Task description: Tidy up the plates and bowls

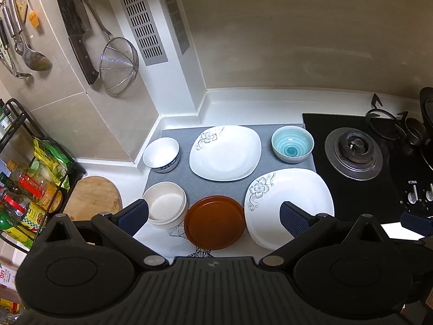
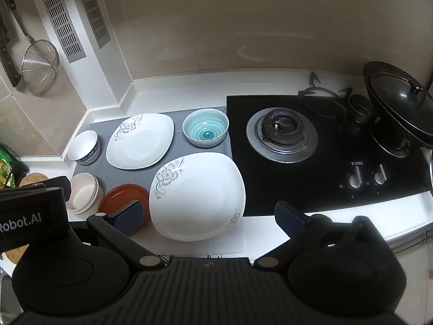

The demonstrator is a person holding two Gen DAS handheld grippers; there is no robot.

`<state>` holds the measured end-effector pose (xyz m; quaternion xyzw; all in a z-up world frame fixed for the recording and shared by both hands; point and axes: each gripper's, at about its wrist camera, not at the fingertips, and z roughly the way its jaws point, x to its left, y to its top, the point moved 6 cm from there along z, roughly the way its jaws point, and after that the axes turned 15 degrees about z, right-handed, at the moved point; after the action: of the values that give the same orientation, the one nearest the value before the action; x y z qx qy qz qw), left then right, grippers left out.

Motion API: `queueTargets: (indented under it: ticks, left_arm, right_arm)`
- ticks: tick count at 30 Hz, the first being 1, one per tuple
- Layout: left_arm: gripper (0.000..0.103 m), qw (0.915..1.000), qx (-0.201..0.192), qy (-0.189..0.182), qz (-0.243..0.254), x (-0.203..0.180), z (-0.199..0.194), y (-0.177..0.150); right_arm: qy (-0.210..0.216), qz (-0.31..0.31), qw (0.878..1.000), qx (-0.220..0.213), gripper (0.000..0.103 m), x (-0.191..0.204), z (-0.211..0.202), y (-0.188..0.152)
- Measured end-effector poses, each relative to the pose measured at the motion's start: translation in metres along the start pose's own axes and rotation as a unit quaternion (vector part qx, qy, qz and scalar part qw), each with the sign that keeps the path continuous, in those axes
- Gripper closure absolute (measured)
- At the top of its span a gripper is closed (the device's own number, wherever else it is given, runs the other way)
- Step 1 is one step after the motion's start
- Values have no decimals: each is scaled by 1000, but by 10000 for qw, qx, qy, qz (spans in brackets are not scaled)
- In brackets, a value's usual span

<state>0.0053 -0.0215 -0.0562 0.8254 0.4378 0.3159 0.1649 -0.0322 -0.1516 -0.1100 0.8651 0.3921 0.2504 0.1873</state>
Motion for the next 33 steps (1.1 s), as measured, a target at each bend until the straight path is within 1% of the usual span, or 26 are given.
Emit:
queueTargets:
  ticks: [4,12,17,21,23,25,26,27,29,31,32,33]
  left_arm:
    - [0,10000,44,21,3,2,3,0]
    - [0,9998,190,-85,-11,7,20,0]
    - [0,9993,337,-114,61,8,36,-2]
    - [0,9983,476,-326,-5,7,57,-11]
    - [0,9975,497,-483,-116,6,72,-17]
    - [0,9957,537,-739,-181,4,90,-27]
    - [0,9930,597,-991,-236,5,101,-33]
    - [0,9884,747,-1277,-332,5,112,-40]
    - [1,9759,1157,-1715,-692,8,137,-57]
    - [2,9609,1549,-2045,-1047,9,157,-74]
    - [6,9551,1632,-2180,-1162,9,165,-80]
    - [8,9516,1611,-2298,-1252,9,169,-83]
  right_arm:
    - [10,12,10000,42,0,2,4,0]
    - [-63,-57,9998,154,0,8,17,0]
    - [-81,-79,9995,300,0,13,31,-2]
    - [-101,-54,9987,494,0,11,50,-9]
    - [-103,-89,9985,527,0,9,59,-12]
    - [-38,-128,9983,572,0,6,68,-16]
    - [-5,-147,9980,609,0,3,73,-19]
    - [2,-179,9976,669,0,0,78,-23]
    - [94,-178,9969,760,0,-7,87,-31]
    - [252,2,9973,687,0,-19,92,-36]
    - [336,157,9974,620,0,-27,93,-35]
    - [479,340,9970,513,0,-36,94,-34]
